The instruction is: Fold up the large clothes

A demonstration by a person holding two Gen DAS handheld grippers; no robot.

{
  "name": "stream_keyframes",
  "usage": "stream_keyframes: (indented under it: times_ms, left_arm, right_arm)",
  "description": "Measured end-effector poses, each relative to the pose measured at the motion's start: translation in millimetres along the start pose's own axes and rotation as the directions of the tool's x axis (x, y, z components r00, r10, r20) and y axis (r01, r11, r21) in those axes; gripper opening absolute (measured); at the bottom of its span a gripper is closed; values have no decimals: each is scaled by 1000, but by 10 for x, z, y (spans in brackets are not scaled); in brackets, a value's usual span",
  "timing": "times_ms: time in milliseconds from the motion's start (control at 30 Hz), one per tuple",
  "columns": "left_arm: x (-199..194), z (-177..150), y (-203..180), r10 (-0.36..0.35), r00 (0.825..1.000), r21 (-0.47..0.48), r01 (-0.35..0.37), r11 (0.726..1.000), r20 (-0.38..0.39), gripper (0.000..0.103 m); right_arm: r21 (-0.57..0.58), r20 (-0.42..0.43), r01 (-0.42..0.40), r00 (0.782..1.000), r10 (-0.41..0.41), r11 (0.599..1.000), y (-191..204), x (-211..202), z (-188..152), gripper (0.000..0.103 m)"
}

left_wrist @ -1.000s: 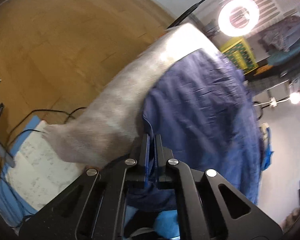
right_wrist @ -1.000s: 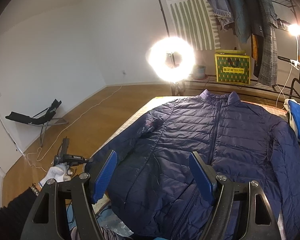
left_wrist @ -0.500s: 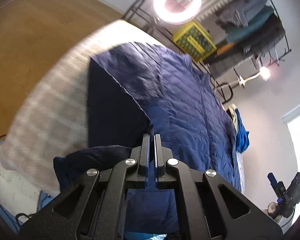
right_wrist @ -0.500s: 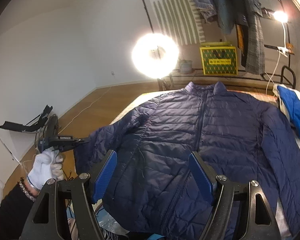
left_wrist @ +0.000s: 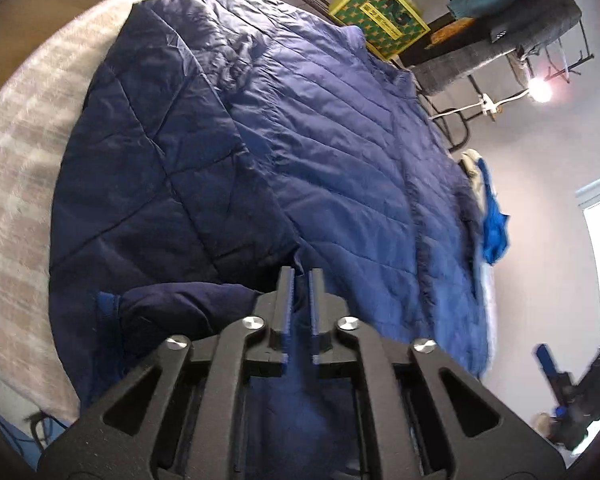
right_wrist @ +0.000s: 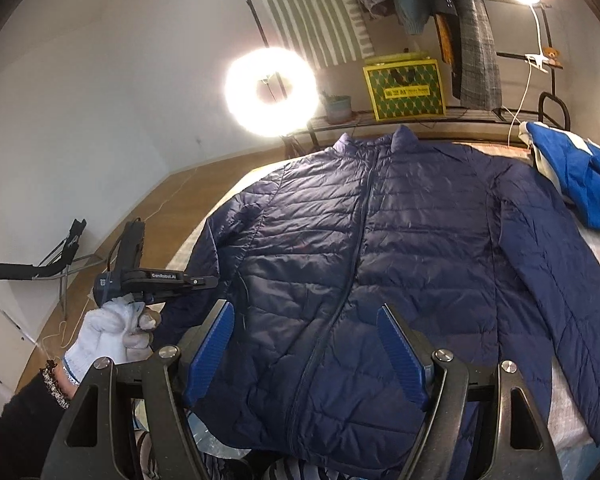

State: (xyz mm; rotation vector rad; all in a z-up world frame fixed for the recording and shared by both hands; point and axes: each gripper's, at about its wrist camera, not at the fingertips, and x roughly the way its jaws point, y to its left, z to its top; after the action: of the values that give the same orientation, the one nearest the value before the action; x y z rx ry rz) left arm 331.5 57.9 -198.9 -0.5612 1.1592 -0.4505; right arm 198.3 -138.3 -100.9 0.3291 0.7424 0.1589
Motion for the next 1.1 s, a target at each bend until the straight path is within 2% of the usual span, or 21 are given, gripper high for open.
stream_keyframes:
  times_ms: [33, 67, 100, 200, 333, 400, 467, 500, 533, 633, 733, 833, 933, 1100]
  left_arm:
    - [-54, -13, -29, -20, 1000, 4, 20, 1000, -5, 31]
    - [-132, -28, -74, -35, 999, 16, 35, 999, -1, 48]
    - [-238, -49, -117, -43, 999, 31, 42, 999, 10, 52]
    - [-605, -152, -237, -82, 996, 80, 78, 994, 40, 52]
    - [-1130, -324, -189, -41, 987, 103, 25, 994, 156, 52]
    - [-1296, -413, -41, 20, 977, 93, -40, 995, 213, 52]
    - [-1343, -483, 185, 112, 960, 50, -128, 990, 255, 52]
    - [-1314, -509, 351, 139, 958, 9, -145, 989, 250, 52]
    - [-1262, -532, 544, 137, 963, -49, -129, 990, 231, 52]
    - [-1025, -607, 961, 60, 983, -193, -26, 981, 172, 52]
    - [-779, -710, 1021, -13, 990, -229, 45, 972, 139, 52]
    - [-597, -743, 809, -97, 990, -192, 116, 975, 106, 52]
    - [-441, -751, 513, -203, 977, -139, 210, 968, 64, 52]
    - [-289, -768, 103, -242, 970, -32, 241, 970, -7, 52]
  right_arm:
    - [-1, 0, 1, 1000, -1, 1000, 0, -1, -15, 77]
    - [-3, 1, 2, 1000, -2, 1000, 11, -2, -26, 77]
    - [-4, 2, 1, 1000, -1, 1000, 21, 0, -31, 77]
    - [-4, -2, -10, 1000, 10, 1000, 80, 33, -34, 77]
    - [-10, -18, -40, 999, 39, 999, 184, 124, -61, 77]
    - [-12, -30, -55, 998, 54, 998, 248, 194, -77, 77]
    - [-13, -43, -72, 997, 71, 997, 304, 258, -95, 77]
    - [-13, -48, -78, 996, 77, 997, 325, 287, -104, 77]
    - [-14, -52, -82, 995, 81, 997, 347, 311, -113, 77]
    - [-16, -65, -94, 994, 92, 995, 412, 366, -135, 77]
    - [-24, -65, -88, 994, 86, 996, 433, 369, -142, 77]
    - [-21, -68, -81, 995, 79, 996, 415, 387, -141, 77]
    - [-6, -73, -65, 995, 65, 998, 378, 438, -140, 77]
    - [55, -119, -89, 988, 95, 995, 290, 631, -182, 77]
